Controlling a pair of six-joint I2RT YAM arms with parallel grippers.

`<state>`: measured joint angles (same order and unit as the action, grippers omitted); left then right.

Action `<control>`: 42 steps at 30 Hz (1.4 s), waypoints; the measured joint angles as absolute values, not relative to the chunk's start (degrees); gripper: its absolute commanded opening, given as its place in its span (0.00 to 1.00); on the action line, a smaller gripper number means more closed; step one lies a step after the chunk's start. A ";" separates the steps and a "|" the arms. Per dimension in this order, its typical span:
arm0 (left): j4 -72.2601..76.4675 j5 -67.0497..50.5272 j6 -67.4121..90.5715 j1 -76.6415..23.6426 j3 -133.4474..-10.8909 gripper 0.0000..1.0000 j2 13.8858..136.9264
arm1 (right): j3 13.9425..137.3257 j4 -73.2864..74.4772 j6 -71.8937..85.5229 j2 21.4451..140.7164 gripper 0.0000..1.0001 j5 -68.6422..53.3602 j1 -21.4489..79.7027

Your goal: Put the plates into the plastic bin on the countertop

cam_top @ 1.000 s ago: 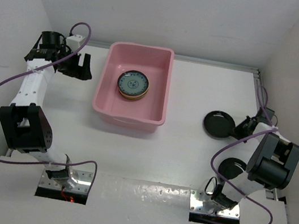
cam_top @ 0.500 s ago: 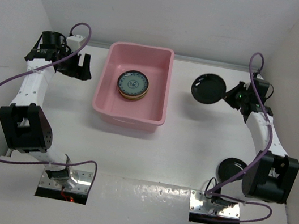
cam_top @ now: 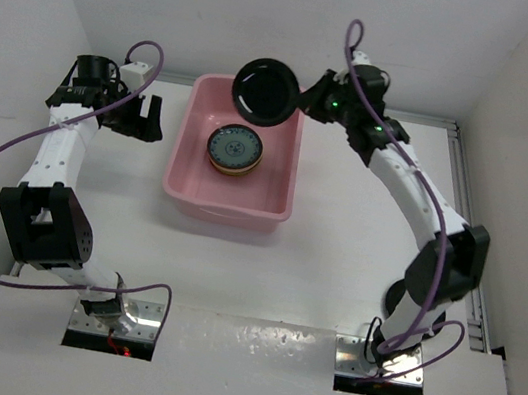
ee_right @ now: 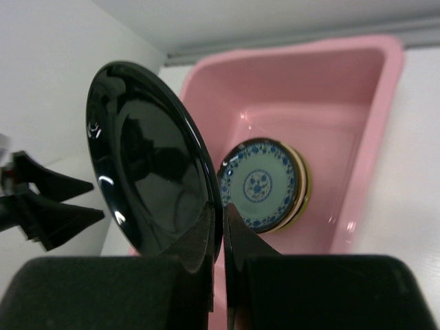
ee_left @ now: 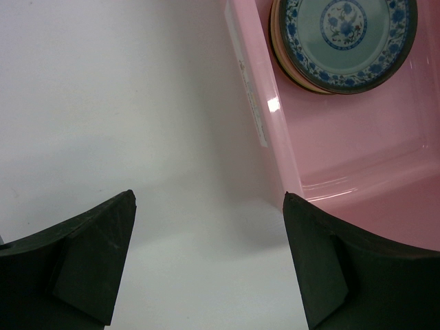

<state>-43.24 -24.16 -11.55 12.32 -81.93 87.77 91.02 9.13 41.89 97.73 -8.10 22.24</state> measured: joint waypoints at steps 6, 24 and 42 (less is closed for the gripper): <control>-43.20 -23.64 -11.55 12.23 -81.82 0.89 87.72 | 103.70 11.79 43.38 116.95 0.00 -6.57 26.81; -43.24 -23.49 -11.62 12.16 -81.10 0.89 87.72 | 113.71 15.81 42.83 132.07 0.72 -5.52 30.35; -43.44 -23.94 -11.79 11.25 -82.39 0.89 88.51 | 39.53 28.58 48.49 60.77 0.85 14.13 -20.82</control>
<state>-43.44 -23.94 -11.79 11.25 -82.39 88.51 39.53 28.58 48.49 60.77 14.13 -20.82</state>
